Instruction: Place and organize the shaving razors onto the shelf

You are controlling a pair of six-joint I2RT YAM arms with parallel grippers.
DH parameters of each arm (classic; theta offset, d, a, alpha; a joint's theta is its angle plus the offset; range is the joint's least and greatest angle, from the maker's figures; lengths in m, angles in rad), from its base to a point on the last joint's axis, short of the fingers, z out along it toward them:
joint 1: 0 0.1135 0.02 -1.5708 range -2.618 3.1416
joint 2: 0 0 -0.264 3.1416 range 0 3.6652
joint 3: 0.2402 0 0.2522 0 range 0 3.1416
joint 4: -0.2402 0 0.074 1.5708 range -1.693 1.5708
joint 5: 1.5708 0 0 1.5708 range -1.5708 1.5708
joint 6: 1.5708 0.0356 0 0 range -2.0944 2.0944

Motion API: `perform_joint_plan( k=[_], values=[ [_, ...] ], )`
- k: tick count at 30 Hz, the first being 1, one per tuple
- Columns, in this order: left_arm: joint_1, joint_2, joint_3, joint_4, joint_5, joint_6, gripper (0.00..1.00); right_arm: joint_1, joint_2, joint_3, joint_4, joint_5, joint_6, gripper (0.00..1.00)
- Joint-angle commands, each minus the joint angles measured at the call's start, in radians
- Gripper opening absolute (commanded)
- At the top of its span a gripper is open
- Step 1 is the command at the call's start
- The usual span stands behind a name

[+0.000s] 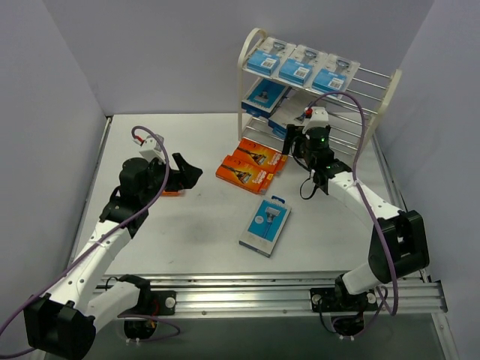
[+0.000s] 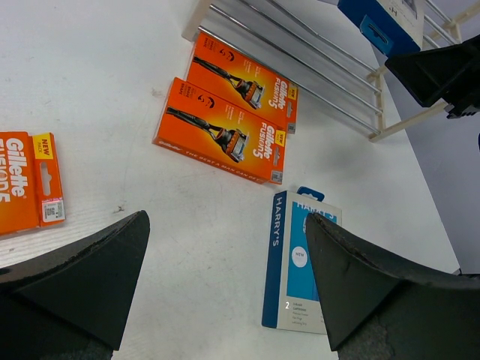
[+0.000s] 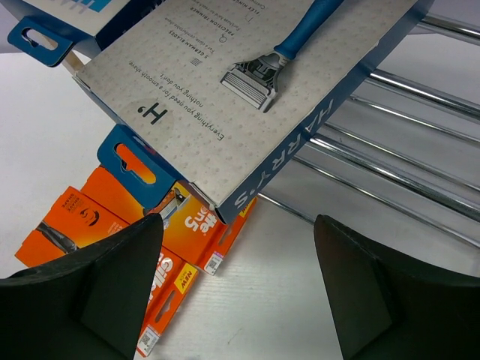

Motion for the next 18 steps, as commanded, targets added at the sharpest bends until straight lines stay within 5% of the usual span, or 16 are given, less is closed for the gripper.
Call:
perform_joint_plan(
  k=[1,18],
  values=[
    [0.001,0.005,0.015,0.019,-0.01,0.019,0.94,-0.009,0.013,0.056,0.067,-0.025,-0.034,0.77],
    [0.001,0.026,0.015,0.022,-0.013,0.017,0.94,-0.043,0.096,0.114,0.105,-0.073,-0.064,0.76]
  ],
)
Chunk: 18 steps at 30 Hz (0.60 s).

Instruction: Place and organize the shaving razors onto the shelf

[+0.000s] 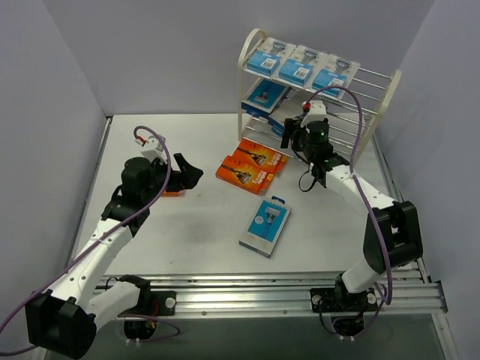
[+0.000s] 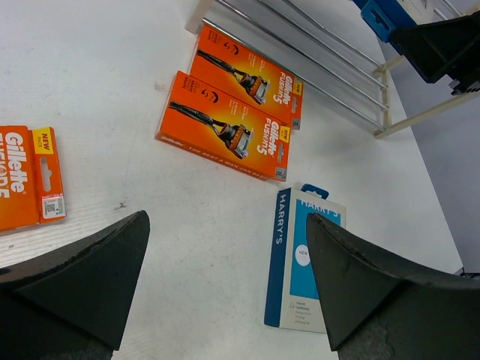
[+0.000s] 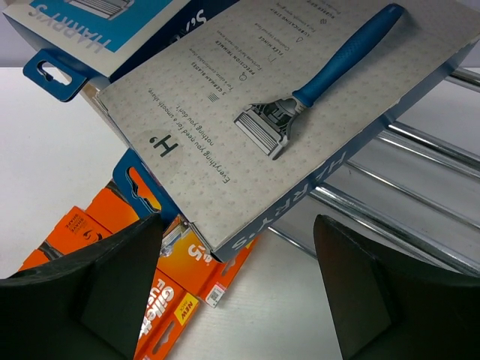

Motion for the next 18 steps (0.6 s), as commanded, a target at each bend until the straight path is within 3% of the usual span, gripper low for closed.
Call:
perform_joint_plan(
  k=[1,18],
  values=[
    [0.001,0.006,0.015,0.022,-0.013,0.017,0.94,-0.017,0.012,0.045,0.052,-0.015,-0.024,0.77],
    [0.003,0.037,0.013,0.042,-0.003,0.008,0.94,-0.058,0.048,0.053,0.086,-0.111,-0.041,0.77]
  ],
)
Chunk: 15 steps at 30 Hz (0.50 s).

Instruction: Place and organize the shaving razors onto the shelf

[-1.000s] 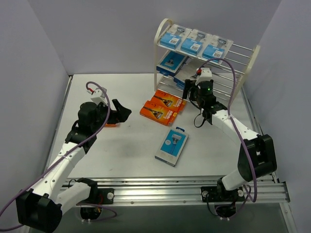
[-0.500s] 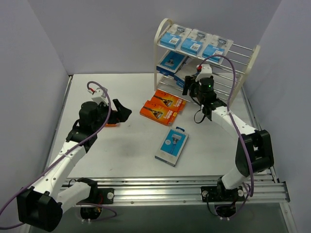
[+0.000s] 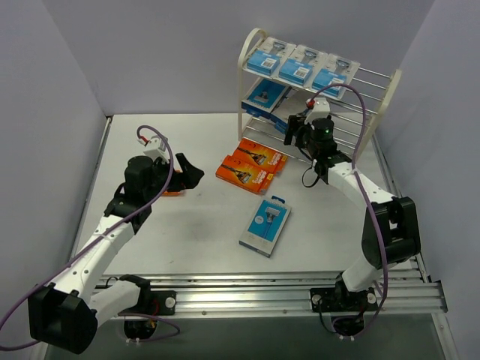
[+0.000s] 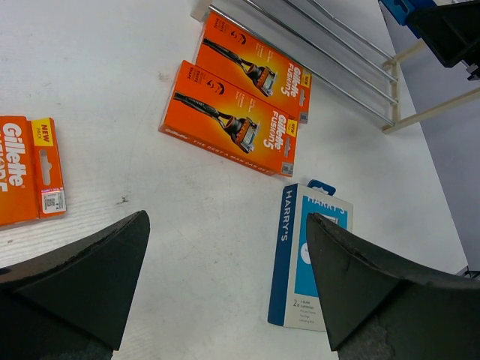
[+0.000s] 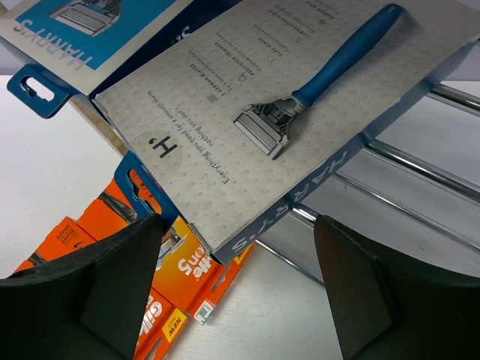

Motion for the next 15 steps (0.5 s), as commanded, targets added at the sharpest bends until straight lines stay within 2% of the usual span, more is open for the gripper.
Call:
perform_joint_plan(
  k=[1,15],
  values=[
    [0.003,0.003,0.012,0.043,-0.003,0.009,0.94,-0.01,0.017,0.037,0.044,-0.058,-0.036,0.77],
    [0.006,0.017,0.01,0.051,0.005,0.002,0.94,-0.032,0.027,0.045,0.054,-0.156,-0.131,0.82]
  ],
)
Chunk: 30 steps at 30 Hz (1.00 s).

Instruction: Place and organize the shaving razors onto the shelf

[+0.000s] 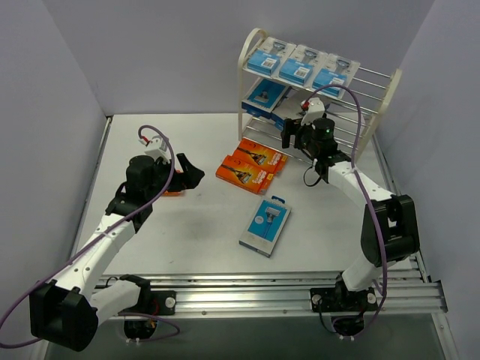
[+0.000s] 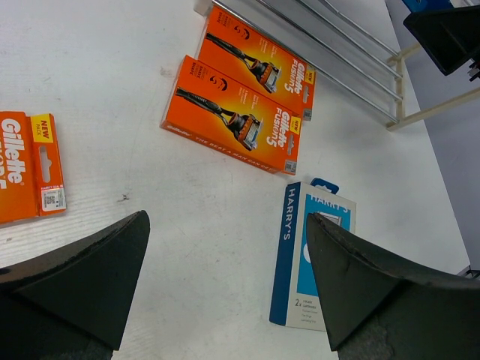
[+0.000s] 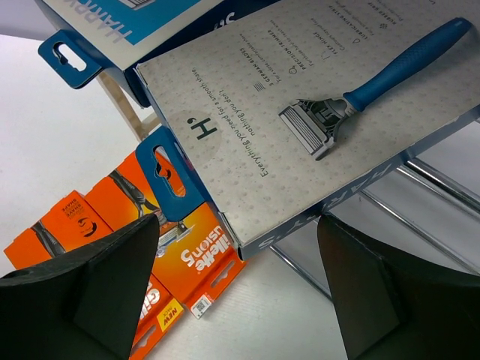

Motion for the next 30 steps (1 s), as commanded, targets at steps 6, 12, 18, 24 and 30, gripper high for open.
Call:
perform_joint_plan(
  k=[6,12,18,24,30],
  values=[
    [0.007,0.005,0.009,0.057,0.012,-0.003,0.94,-0.035,-0.029,0.022,0.058,-0.046,-0.077,0.83],
    [0.008,-0.002,0.007,0.06,0.021,-0.005,0.94,-0.035,-0.12,-0.041,0.092,-0.033,-0.073,0.85],
    [0.01,-0.011,0.01,0.051,0.029,-0.003,0.94,-0.035,-0.168,-0.074,0.109,-0.04,-0.057,0.86],
    [0.007,-0.028,0.007,0.043,0.04,-0.003,0.94,-0.035,-0.262,-0.155,0.144,0.099,-0.027,0.83],
    [-0.013,-0.031,0.007,0.045,0.046,-0.006,0.94,-0.037,-0.332,-0.201,0.117,0.275,0.033,0.76]
  ],
)
